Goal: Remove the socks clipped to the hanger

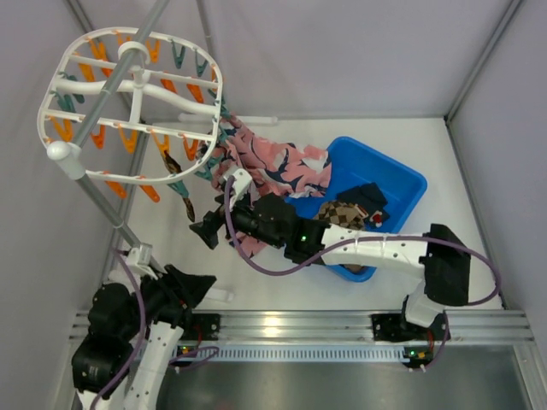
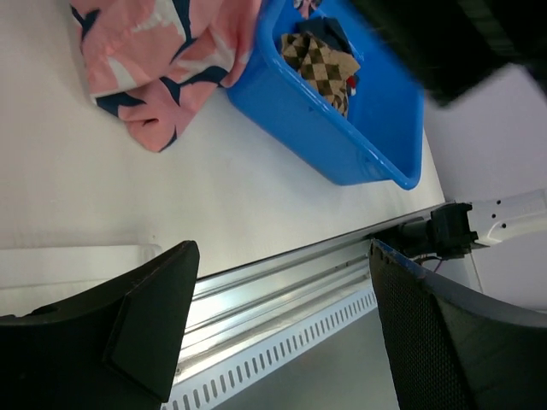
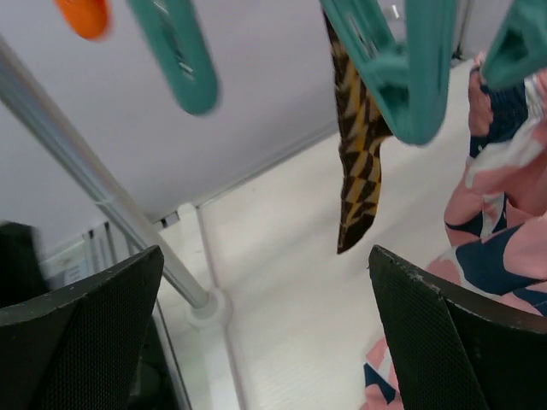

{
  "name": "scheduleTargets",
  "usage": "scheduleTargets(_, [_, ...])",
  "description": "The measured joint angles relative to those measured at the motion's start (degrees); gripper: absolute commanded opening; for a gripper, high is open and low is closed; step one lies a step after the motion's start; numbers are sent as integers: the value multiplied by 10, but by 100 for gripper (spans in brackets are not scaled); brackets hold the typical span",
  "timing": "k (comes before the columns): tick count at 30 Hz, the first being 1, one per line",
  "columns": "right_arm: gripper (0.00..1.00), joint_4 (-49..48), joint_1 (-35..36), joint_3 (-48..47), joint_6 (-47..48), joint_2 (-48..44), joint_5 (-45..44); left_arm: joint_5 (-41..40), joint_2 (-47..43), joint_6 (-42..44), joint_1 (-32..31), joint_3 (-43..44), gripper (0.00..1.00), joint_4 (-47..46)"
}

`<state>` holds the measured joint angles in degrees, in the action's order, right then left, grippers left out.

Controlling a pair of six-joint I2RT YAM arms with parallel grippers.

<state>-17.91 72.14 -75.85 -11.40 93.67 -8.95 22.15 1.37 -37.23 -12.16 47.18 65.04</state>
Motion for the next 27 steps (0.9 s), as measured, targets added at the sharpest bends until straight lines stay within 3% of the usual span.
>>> scheduleTargets(10, [99, -115, -50, 4, -7, 122, 31, -113, -2, 42, 0, 191, 83, 23])
scheduleTargets(17, [99, -221, -49, -6, -9, 205, 25, -161, -2, 59, 0, 229, 84, 33])
scheduleTargets(24, [99, -243, -48, -110, -12, 316, 4, -176, -2, 70, 0, 238, 85, 46])
scheduleTargets(25, [99, -240, -48, -140, -12, 336, 0, -176, -2, 70, 0, 240, 86, 48])
scheduleTargets(27, [83, -231, -48, -200, -10, 372, -12, -176, -2, 70, 0, 244, 86, 51])
